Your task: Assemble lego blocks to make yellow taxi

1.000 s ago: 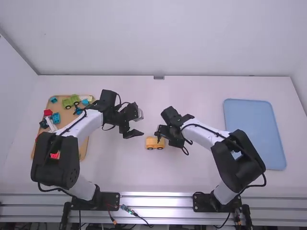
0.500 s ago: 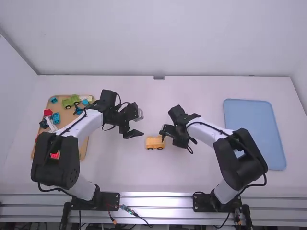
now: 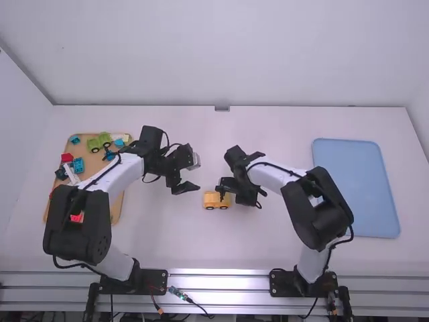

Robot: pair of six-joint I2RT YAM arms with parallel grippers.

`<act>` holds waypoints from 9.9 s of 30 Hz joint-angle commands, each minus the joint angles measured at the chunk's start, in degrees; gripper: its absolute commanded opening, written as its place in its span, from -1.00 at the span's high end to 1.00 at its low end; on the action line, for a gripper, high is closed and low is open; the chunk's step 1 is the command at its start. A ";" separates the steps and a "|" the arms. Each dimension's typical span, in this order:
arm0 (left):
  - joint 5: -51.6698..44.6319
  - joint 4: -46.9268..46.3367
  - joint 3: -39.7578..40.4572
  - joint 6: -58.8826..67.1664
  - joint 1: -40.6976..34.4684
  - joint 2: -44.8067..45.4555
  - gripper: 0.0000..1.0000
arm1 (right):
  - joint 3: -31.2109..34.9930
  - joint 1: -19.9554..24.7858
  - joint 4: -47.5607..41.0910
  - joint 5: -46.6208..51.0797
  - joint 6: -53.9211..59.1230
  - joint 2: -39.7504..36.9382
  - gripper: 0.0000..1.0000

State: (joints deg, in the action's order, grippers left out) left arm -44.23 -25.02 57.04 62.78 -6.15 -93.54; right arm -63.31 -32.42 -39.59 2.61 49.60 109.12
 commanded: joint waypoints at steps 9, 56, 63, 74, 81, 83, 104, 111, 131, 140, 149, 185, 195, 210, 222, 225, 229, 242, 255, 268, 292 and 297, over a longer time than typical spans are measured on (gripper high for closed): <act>0.35 0.48 -2.05 1.57 0.46 0.44 -0.98 | -3.52 0.61 -2.01 2.21 -0.09 4.46 0.49; -15.58 51.49 -31.54 -11.43 -3.96 -0.09 -0.98 | 28.98 23.63 33.20 -46.34 18.73 -20.76 -0.99; -14.86 54.23 -30.10 -13.97 -4.50 -4.59 -0.98 | 29.09 26.18 37.24 -51.58 21.75 -14.67 -0.99; -15.32 54.01 -24.68 -15.43 -5.07 -13.68 -0.98 | 27.69 27.82 38.21 -51.87 22.71 -8.26 -0.99; -15.28 54.03 -24.06 -15.45 -5.14 -15.32 -0.98 | 27.65 26.18 41.16 -50.03 22.25 -6.78 -0.83; -15.28 54.05 -24.13 -15.43 -5.09 -15.32 -0.97 | 27.65 25.92 41.68 -49.03 22.18 -5.95 -0.84; -15.32 54.03 -24.20 -15.45 -5.44 -15.32 -0.98 | 24.90 27.54 37.59 -49.03 20.92 -3.85 0.05; -15.30 54.01 -24.20 -15.45 -5.44 -15.32 -0.98 | 25.09 26.86 37.42 -48.09 20.96 -3.82 -0.17; -17.64 54.05 -24.20 -15.41 -5.44 -15.32 -0.98 | 25.03 26.80 37.62 -45.92 19.21 -3.23 0.74; -15.06 54.23 -24.20 -12.13 -5.55 -16.74 -0.98 | 21.55 25.77 32.94 -51.21 20.50 -3.39 0.74; -16.28 54.45 -22.03 -11.93 -6.16 -20.63 -0.98 | 16.52 24.02 26.40 -57.18 23.78 -3.39 0.74; -4.70 56.98 -22.03 -11.76 -12.70 -21.22 0.05 | 16.44 10.25 40.94 -58.03 10.16 -1.29 0.94; -4.68 56.85 -22.71 -9.35 -12.22 -21.22 0.45 | 16.46 10.29 40.61 -57.51 10.62 -0.68 0.94; -4.76 56.59 -22.71 -9.38 -12.24 -21.22 -0.98 | 16.44 9.07 40.68 -55.10 10.16 -0.68 0.98; -16.39 61.07 -25.97 -9.35 -3.85 -21.22 -0.98 | 16.35 8.72 40.70 -55.15 10.19 -0.68 0.98; -17.22 63.47 -26.75 -9.35 -4.92 -21.22 -0.98 | 16.35 8.85 40.87 -55.28 10.16 -0.68 0.99; -14.58 61.99 -25.81 -9.35 -6.84 -21.22 -0.98 | 16.35 8.83 40.87 -55.28 10.16 -0.68 0.98; -13.35 55.65 -22.77 -8.28 -7.61 -21.22 -0.17 | 16.35 8.85 40.87 -55.30 10.16 -0.68 0.99; -13.35 53.51 -23.26 -3.98 -7.74 -21.24 0.29 | 13.33 8.20 36.65 -54.34 9.75 -0.85 1.00; -13.14 53.96 -23.15 -4.42 -7.72 -21.24 0.31 | 13.49 4.72 36.35 -51.52 9.73 -0.76 1.00; -13.16 53.83 -22.91 -4.63 -7.91 -21.24 0.39 | 16.41 0.61 43.43 -41.48 2.64 -0.74 1.00; -13.14 53.88 -22.91 -4.63 -8.00 -21.24 0.42 | 16.44 0.33 43.06 -37.97 1.14 -0.74 1.00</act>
State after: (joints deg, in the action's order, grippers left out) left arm -57.30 29.43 34.57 56.47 -12.49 -113.99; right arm -47.92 -30.37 3.86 -42.22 51.88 106.43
